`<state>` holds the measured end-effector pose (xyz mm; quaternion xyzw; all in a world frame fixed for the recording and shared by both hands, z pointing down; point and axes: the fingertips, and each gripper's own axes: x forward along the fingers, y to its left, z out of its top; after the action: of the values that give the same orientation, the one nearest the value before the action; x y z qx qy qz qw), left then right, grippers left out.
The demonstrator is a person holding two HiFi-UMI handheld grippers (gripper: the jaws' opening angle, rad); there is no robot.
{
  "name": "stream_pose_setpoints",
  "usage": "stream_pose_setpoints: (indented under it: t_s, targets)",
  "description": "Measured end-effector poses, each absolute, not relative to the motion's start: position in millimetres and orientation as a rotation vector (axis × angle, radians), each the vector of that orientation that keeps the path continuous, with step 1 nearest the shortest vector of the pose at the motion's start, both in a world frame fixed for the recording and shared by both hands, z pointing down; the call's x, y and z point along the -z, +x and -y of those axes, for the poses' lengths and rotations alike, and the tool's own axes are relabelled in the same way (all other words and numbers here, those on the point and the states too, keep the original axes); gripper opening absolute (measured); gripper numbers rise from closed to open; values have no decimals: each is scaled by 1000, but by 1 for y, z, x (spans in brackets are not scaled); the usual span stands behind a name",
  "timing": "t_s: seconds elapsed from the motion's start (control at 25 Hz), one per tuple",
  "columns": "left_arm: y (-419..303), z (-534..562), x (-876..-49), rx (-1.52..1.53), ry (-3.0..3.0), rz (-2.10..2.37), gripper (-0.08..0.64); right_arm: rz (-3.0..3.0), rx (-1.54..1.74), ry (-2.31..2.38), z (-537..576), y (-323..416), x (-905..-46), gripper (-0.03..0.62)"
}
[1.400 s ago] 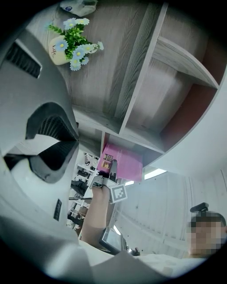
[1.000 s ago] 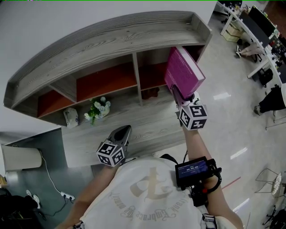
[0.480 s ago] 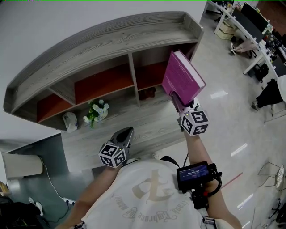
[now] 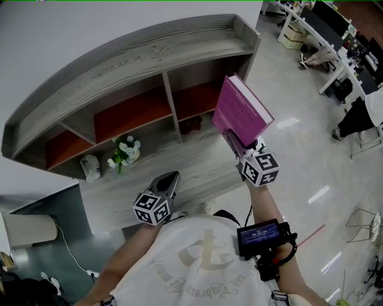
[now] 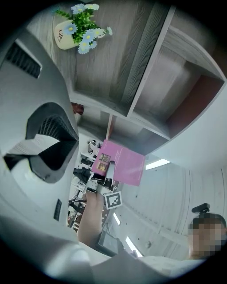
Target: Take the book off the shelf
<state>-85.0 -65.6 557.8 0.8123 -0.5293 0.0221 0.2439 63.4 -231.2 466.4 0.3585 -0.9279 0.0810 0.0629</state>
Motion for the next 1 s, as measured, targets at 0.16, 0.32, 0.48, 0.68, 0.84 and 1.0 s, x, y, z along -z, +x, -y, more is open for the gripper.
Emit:
stream_pose_setpoints:
  t_s: [0.16,0.32,0.48,0.68,0.84,1.0]
  targets:
    - [-84,67,-559,-62,2220,1440,2,2808,-281,1082,227,68,-473,149]
    - [-84,67,-560,-67,2221,1437,2,2814,-300,1061,220,70,-481,149]
    - [-85,70,-560,-70,2219,1438,2,2826,-317,1033,215,68,-490,149]
    - [-87,72,-562,-77,2215,1439,2,2835,-335,993,207,67,-502,147]
    - [-90,73,-562,-78,2210,1445,2,2834,-357,964,200,67,-513,148]
    - [-90,75,-563,-81,2208,1445,2,2830,-372,936,192,69,-523,148]
